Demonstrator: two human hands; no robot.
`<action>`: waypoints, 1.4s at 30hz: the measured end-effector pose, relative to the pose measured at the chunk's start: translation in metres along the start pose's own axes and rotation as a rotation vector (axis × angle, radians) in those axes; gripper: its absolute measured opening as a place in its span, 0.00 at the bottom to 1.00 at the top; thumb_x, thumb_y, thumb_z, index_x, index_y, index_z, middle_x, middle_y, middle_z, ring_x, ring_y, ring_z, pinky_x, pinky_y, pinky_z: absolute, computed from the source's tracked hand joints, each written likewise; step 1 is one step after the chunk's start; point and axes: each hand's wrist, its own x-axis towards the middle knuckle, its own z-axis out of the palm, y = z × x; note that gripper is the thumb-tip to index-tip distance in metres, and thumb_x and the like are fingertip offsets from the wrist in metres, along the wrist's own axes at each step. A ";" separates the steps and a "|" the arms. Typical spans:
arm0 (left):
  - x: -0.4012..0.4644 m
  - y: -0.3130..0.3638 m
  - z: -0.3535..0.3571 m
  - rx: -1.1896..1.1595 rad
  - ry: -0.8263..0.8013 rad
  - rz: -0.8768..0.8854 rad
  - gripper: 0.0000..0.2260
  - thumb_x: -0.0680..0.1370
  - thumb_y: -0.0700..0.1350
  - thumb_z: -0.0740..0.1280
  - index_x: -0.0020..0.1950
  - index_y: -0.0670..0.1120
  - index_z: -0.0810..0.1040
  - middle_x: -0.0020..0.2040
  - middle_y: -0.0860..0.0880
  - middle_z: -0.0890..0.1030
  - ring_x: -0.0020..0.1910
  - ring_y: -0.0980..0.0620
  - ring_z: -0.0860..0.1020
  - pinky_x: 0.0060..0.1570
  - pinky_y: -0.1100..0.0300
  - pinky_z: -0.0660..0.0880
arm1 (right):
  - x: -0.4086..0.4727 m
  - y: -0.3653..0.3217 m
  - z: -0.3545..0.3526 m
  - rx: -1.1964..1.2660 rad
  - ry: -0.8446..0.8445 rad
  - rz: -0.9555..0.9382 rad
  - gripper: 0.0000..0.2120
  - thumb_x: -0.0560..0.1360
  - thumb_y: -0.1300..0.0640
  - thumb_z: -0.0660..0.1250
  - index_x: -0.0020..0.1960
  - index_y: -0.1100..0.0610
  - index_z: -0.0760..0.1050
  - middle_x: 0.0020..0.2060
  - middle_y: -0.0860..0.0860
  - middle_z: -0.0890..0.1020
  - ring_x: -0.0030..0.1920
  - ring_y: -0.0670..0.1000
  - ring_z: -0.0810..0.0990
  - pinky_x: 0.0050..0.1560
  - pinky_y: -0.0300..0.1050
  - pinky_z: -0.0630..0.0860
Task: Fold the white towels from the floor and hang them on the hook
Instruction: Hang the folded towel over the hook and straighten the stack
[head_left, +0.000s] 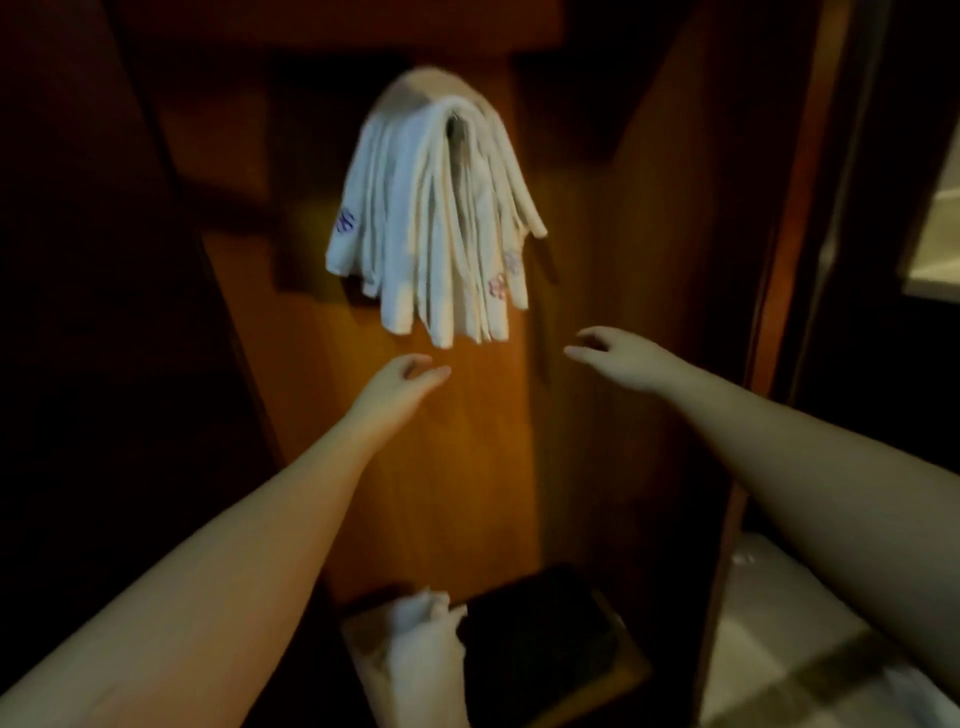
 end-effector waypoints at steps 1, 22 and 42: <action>-0.011 -0.008 0.009 0.091 -0.061 0.032 0.24 0.78 0.60 0.69 0.72 0.54 0.73 0.70 0.53 0.74 0.67 0.53 0.72 0.53 0.60 0.68 | -0.021 0.012 0.010 -0.038 -0.023 -0.018 0.31 0.80 0.37 0.61 0.78 0.51 0.64 0.77 0.52 0.67 0.74 0.55 0.67 0.70 0.52 0.67; -0.194 -0.030 0.441 0.513 -0.940 0.339 0.27 0.79 0.57 0.68 0.75 0.50 0.69 0.74 0.52 0.69 0.73 0.51 0.66 0.66 0.53 0.67 | -0.362 0.399 0.093 -0.168 -0.206 0.525 0.40 0.74 0.35 0.67 0.79 0.54 0.62 0.76 0.53 0.67 0.75 0.56 0.65 0.73 0.51 0.62; -0.264 0.033 0.868 0.638 -1.437 0.349 0.25 0.77 0.55 0.69 0.72 0.47 0.73 0.72 0.48 0.72 0.70 0.46 0.71 0.68 0.50 0.70 | -0.486 0.741 0.028 0.013 -0.350 1.196 0.37 0.75 0.33 0.64 0.78 0.52 0.64 0.74 0.52 0.69 0.73 0.56 0.68 0.69 0.52 0.68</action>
